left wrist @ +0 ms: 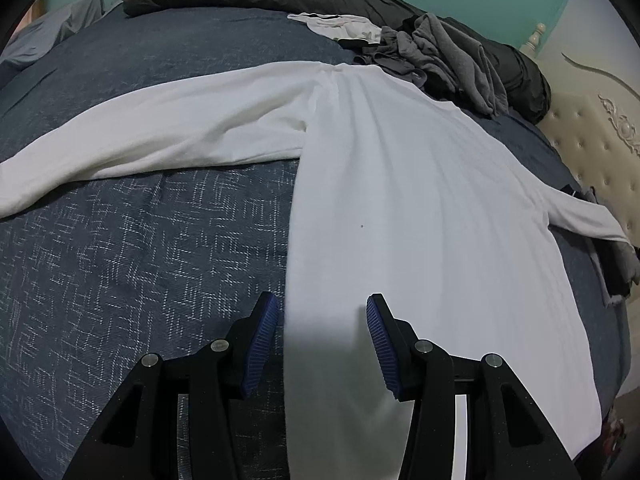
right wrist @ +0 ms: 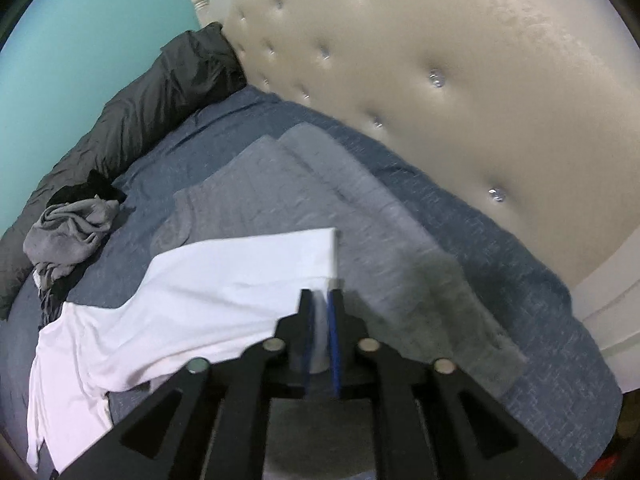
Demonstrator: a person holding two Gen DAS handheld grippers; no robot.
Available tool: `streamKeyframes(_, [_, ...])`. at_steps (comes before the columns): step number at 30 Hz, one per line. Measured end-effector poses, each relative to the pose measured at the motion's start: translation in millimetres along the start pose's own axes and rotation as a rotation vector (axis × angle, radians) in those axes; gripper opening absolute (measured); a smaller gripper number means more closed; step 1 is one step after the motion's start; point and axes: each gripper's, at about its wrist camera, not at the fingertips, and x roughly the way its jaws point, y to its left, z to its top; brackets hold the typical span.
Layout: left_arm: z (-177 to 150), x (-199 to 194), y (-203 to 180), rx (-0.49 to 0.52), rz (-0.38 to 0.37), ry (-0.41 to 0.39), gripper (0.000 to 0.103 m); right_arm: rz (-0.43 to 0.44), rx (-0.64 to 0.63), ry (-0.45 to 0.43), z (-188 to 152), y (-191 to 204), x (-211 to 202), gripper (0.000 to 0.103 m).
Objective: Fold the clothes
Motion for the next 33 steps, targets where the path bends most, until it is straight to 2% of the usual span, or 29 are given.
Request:
streamKeyframes(2, [-0.2, 0.7, -1.5, 0.002, -0.002, 0.000, 0.051, 0.015, 0.022, -0.056, 5.2, -5.6, -10.5, 0.027])
streamKeyframes(3, [-0.4, 0.9, -2.3, 0.004, -0.002, -0.001, 0.051, 0.027, 0.037, -0.077, 7.0, -7.9, -14.9, 0.045])
streamKeyframes(4, [-0.5, 1.1, -3.0, 0.005, -0.002, 0.000, 0.051, 0.033, 0.034, -0.075, 10.4, -6.5, -13.6, 0.057])
streamKeyframes(8, [-1.1, 2.3, -6.1, 0.013, 0.001, 0.001, 0.051, 0.055, 0.018, -0.067, 23.7, -0.8, -7.8, 0.057])
streamKeyframes(14, [-0.2, 7.5, -8.2, 0.019, 0.007, 0.007, 0.051, -0.022, -0.056, 0.080, 26.0, 6.0, 36.7, 0.057])
streamKeyframes(15, [-0.2, 8.4, -8.1, 0.019, 0.008, 0.008, 0.051, -0.023, -0.069, 0.069, 26.2, 7.6, 36.9, 0.053])
streamKeyframes(16, [-0.4, 9.4, -7.9, 0.019, 0.009, 0.009, 0.051, -0.025, -0.082, 0.058, 26.5, 9.1, 37.0, 0.036])
streamKeyframes(18, [-1.1, 11.6, -7.8, 0.018, 0.009, 0.014, 0.051, -0.040, -0.108, 0.042, 26.8, 11.9, 36.9, 0.013])
streamKeyframes(20, [-2.2, 13.7, -8.5, 0.021, 0.010, 0.019, 0.051, -0.067, -0.137, 0.023, 26.6, 15.2, 35.3, 0.003])
streamKeyframes(25, [-4.1, 13.1, -9.6, 0.025, 0.011, 0.018, 0.051, -0.114, -0.180, -0.098, 36.6, 21.7, 15.5, 0.001])
streamKeyframes(33, [-5.0, 12.6, -13.9, 0.035, 0.020, 0.017, 0.051, -0.197, -0.211, -0.125, 55.6, 28.9, 19.0, 0.001])
